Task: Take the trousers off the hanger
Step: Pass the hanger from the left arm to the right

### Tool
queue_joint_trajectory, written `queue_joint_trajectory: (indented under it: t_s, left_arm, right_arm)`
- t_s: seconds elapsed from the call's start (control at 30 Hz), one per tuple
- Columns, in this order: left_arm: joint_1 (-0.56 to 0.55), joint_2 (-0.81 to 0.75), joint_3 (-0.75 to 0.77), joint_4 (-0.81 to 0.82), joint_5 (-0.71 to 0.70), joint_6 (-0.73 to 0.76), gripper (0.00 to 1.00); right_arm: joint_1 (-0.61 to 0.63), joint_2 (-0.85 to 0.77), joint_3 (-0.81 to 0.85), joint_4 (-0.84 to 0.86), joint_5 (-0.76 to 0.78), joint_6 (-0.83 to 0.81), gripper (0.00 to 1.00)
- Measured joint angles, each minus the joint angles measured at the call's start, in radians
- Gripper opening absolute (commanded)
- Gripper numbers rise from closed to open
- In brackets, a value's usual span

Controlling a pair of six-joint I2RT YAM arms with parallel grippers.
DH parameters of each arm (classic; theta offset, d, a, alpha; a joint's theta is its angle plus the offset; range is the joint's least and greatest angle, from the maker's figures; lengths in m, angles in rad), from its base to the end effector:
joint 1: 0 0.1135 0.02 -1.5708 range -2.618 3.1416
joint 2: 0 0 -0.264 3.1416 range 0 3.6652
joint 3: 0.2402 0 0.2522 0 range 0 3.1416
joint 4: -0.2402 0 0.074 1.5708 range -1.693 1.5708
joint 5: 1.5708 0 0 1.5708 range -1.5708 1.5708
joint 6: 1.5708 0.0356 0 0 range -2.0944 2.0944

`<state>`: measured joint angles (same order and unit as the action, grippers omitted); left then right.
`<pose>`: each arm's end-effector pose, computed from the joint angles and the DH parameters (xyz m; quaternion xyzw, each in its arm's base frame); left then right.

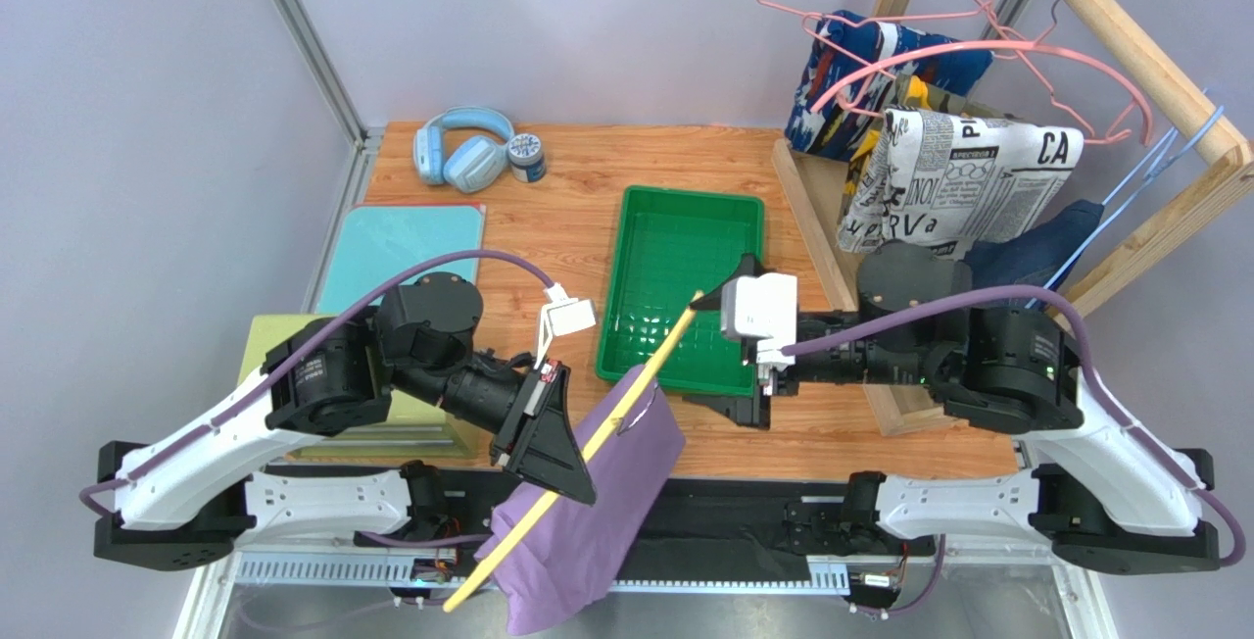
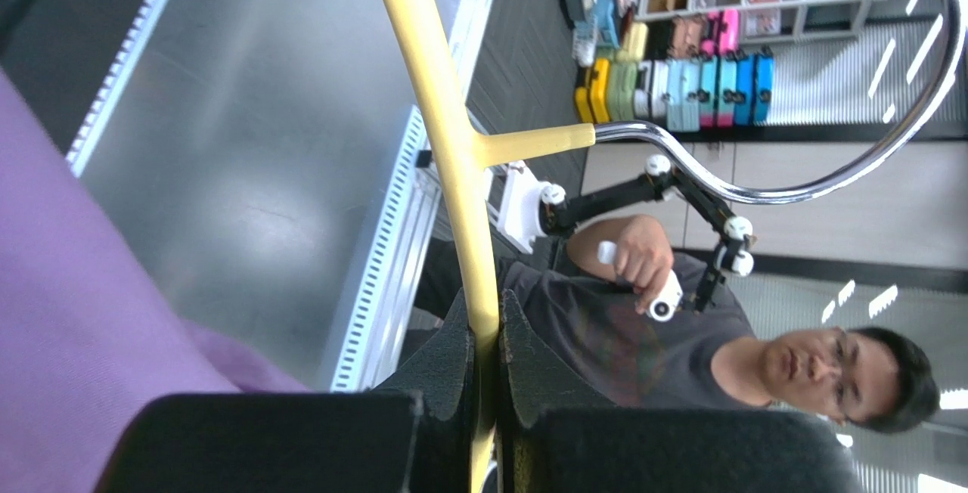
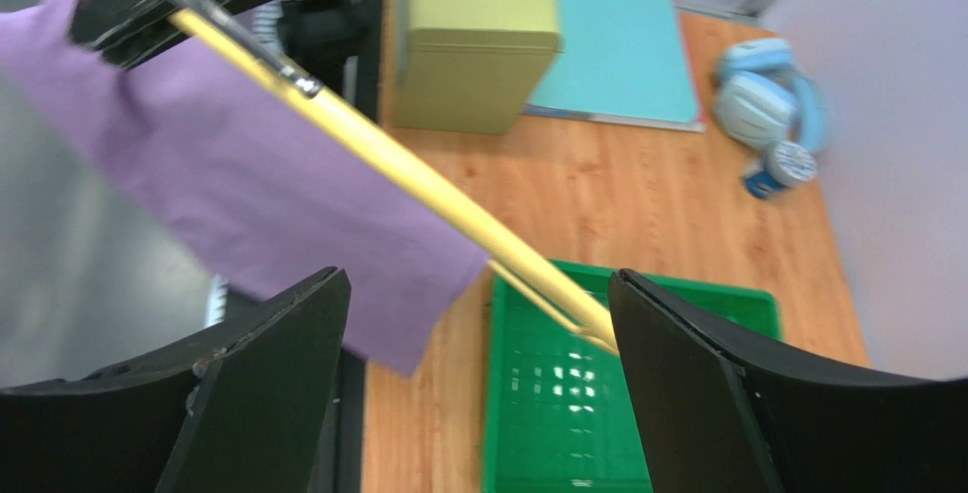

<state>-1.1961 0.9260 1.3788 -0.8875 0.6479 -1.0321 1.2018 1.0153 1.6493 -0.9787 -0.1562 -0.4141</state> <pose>0.0343 -0.1458 0.4425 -0.2361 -0.7824 0.5761 0.0159 0.0473 0.1375 0.4944 -0.6204 0.5310 0.2790 0.5052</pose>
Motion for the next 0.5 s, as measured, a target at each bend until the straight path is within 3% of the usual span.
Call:
queue_joint_trajectory:
  t_s: [0.13,0.33,0.43,0.5]
  left_arm:
    - [0.000,-0.003,0.000,0.035,0.061,0.003,0.00]
    - [0.000,0.015,0.001,0.037,0.146,0.009,0.00]
    - [0.000,0.033,0.002,0.038,0.166,0.012,0.00]
    - [0.000,0.047,0.006,0.036,0.178,0.014,0.00]
  right_arm:
    - [0.000,0.026,-0.017,-0.031,-0.155,-0.003,0.88]
    - [0.000,0.074,-0.021,-0.032,-0.315,-0.002,0.79]
    - [0.000,0.098,-0.021,-0.036,-0.360,0.002,0.69]
    - [-0.001,0.106,-0.027,-0.033,-0.395,0.011,0.49]
